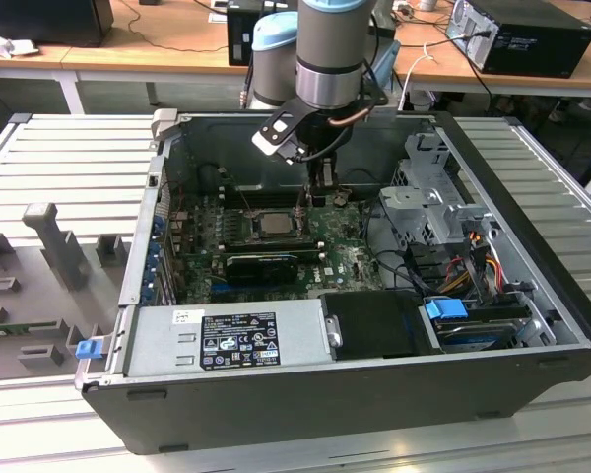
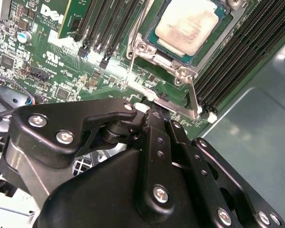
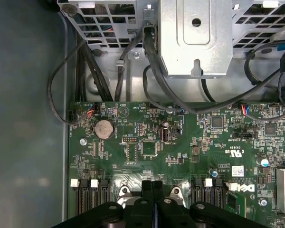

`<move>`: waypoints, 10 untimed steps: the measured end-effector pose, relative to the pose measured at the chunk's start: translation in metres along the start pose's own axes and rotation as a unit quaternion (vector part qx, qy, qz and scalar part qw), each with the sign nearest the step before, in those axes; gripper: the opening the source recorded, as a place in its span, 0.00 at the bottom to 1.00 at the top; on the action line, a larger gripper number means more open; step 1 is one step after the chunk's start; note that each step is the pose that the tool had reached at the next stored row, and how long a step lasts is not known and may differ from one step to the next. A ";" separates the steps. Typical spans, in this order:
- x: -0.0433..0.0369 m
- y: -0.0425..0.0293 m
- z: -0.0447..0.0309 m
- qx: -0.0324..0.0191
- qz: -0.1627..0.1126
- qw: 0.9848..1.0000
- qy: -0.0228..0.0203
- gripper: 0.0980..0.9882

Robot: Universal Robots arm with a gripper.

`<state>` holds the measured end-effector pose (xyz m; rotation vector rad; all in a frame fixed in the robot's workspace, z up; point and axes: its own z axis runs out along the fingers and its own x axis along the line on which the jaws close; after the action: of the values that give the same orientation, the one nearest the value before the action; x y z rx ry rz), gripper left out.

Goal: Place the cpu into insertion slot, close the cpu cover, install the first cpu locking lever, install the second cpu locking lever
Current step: 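Close the cpu cover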

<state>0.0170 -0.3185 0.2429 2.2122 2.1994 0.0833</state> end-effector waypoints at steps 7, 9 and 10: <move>0.0000 -0.0058 -0.0003 0.000 0.000 1.000 0.000 0.01; 0.0000 -0.0082 -0.0004 0.000 0.000 1.000 0.000 0.01; 0.0000 -0.0092 -0.0005 0.000 0.000 1.000 0.000 0.01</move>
<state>0.0078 -0.3185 0.2429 2.2124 2.1994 0.0836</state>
